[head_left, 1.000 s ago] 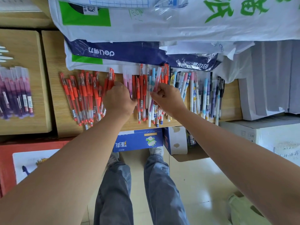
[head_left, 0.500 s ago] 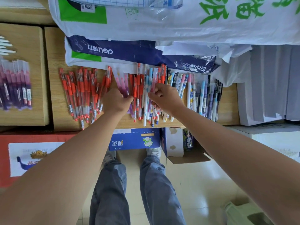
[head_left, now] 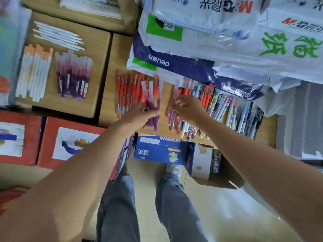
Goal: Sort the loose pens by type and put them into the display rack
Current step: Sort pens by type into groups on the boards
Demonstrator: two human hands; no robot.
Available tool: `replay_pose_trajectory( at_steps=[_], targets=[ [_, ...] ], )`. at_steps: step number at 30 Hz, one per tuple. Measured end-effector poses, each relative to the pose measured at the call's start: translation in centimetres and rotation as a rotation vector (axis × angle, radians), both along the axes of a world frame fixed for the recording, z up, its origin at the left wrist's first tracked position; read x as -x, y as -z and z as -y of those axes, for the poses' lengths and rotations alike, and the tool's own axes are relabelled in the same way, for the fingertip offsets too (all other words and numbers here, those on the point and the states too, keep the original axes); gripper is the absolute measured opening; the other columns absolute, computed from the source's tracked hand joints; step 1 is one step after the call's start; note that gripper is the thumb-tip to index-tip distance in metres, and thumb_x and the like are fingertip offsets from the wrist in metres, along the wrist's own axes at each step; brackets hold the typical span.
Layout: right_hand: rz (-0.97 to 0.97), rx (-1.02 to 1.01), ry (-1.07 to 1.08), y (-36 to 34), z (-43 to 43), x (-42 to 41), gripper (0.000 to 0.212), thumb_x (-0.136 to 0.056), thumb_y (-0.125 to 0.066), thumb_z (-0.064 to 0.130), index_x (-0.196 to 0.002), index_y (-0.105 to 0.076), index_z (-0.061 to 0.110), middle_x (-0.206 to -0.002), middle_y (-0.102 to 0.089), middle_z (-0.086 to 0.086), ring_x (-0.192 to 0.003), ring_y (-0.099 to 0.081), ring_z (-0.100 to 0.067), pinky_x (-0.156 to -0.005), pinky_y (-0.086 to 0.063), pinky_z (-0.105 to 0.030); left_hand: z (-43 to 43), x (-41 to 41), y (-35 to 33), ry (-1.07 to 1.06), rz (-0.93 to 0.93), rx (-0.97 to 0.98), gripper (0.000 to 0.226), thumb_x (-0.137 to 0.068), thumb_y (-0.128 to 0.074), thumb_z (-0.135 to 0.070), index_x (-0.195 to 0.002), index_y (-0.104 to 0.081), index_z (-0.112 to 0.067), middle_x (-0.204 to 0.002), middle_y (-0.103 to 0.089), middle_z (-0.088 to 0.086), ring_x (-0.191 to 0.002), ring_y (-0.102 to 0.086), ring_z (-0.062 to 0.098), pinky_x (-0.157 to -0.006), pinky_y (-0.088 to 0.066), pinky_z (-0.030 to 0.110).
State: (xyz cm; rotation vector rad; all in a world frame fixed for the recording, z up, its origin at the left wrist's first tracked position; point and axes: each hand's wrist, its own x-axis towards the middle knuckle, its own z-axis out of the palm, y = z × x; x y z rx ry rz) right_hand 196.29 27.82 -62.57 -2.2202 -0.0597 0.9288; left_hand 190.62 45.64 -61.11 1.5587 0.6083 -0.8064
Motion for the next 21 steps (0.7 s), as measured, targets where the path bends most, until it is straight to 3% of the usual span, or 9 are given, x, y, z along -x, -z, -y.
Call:
replay_pose_trajectory(
  at_steps=[4,7,9,11,14,17,21],
  targets=[
    [0.005,-0.034,-0.002,-1.1,-5.0,0.0,0.024,-0.093,-0.06,0.027,-0.101,-0.068,0.005,-0.1,-0.072,-0.009,-0.086,-0.068,-0.021,-0.087,-0.054,-0.046,-5.1,0.8,-1.0,-0.104,0.066,-0.072,0.012,-0.094,-0.056,-0.01,-0.082,-0.057,-0.009,-0.053,-0.06,-0.001,-0.04,-0.051,0.007,-0.038,-0.036,0.015],
    [-0.011,-0.077,0.033,-1.6,-10.0,0.2,0.019,-0.092,-0.063,0.021,-0.098,-0.068,0.004,-0.087,-0.071,-0.009,-0.079,-0.069,-0.024,-0.085,-0.055,-0.049,-10.1,1.1,-1.4,-0.159,0.134,-0.157,0.018,-0.094,-0.055,-0.009,-0.077,-0.053,-0.012,-0.045,-0.057,-0.004,-0.035,-0.049,0.006,-0.04,-0.037,0.018],
    [-0.023,-0.095,0.098,-1.5,-14.0,0.5,0.009,-0.089,-0.066,0.015,-0.096,-0.064,0.011,-0.08,-0.068,-0.01,-0.073,-0.069,-0.029,-0.079,-0.056,-0.051,-13.9,1.6,-0.7,-0.21,0.163,-0.191,0.018,-0.093,-0.058,-0.01,-0.076,-0.052,-0.014,-0.049,-0.059,-0.002,-0.037,-0.05,0.011,-0.047,-0.04,0.026],
    [-0.029,-0.104,0.151,-1.2,-18.1,0.8,0.012,-0.085,-0.07,0.013,-0.09,-0.06,0.018,-0.076,-0.068,-0.012,-0.069,-0.069,-0.031,-0.073,-0.057,-0.051,-17.7,2.1,0.0,-0.213,0.194,-0.26,0.016,-0.085,-0.063,-0.021,-0.074,-0.054,-0.014,-0.051,-0.061,0.0,-0.042,-0.055,0.018,-0.053,-0.045,0.034],
    [-0.024,-0.089,0.188,-0.6,-23.9,1.4,0.013,-0.082,-0.074,0.016,-0.08,-0.061,0.02,-0.066,-0.067,-0.005,-0.06,-0.068,-0.025,-0.069,-0.058,-0.05,-22.5,2.4,0.1,-0.146,0.214,-0.342,0.04,-0.068,-0.057,-0.045,-0.084,-0.061,-0.008,-0.075,-0.069,0.014,-0.064,-0.063,0.033,-0.069,-0.055,0.048],
    [-0.031,-0.049,0.225,0.3,-28.7,1.9,0.02,-0.081,-0.074,0.017,-0.072,-0.058,0.024,-0.066,-0.067,-0.001,-0.064,-0.07,-0.026,-0.069,-0.059,-0.047,-27.0,2.6,0.9,-0.045,0.204,-0.445,0.037,-0.07,-0.052,-0.043,-0.084,-0.06,-0.01,-0.086,-0.068,0.016,-0.084,-0.065,0.035,-0.077,-0.052,0.045],
    [0.038,0.056,0.234,1.8,-32.4,1.4,0.02,-0.081,-0.074,0.021,-0.072,-0.056,0.025,-0.083,-0.072,-0.01,-0.07,-0.068,-0.025,-0.066,-0.056,-0.035,-29.8,1.7,2.4,0.081,0.237,-0.489,0.02,-0.087,-0.06,-0.027,-0.082,-0.06,-0.008,-0.088,-0.069,0.015,-0.086,-0.063,0.032,-0.073,-0.045,0.038]
  ],
)
